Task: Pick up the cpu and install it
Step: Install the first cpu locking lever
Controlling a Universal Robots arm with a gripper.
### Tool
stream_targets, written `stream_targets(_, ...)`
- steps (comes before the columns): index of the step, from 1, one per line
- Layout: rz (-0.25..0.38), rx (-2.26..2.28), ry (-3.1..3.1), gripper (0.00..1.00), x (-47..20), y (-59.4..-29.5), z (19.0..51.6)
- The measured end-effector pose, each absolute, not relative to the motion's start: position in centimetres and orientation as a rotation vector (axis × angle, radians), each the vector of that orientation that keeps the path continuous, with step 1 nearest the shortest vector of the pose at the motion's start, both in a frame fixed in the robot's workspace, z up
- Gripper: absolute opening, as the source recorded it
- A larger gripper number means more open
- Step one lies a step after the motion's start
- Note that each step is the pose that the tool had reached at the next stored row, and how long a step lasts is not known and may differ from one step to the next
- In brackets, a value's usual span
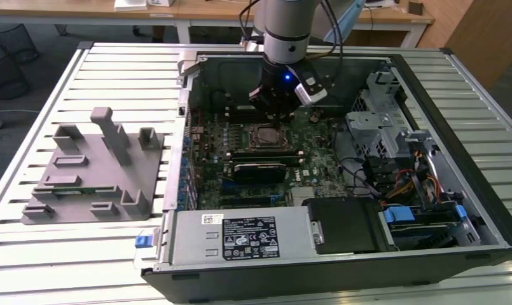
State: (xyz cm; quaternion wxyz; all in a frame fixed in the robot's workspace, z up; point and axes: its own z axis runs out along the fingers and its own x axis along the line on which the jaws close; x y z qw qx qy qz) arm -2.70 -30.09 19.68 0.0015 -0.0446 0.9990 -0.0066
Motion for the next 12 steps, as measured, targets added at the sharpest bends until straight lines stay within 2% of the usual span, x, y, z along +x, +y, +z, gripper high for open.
stream_targets(12, -0.024, -0.140, 3.135, 0.11, -2.69, -29.94, 20.47)
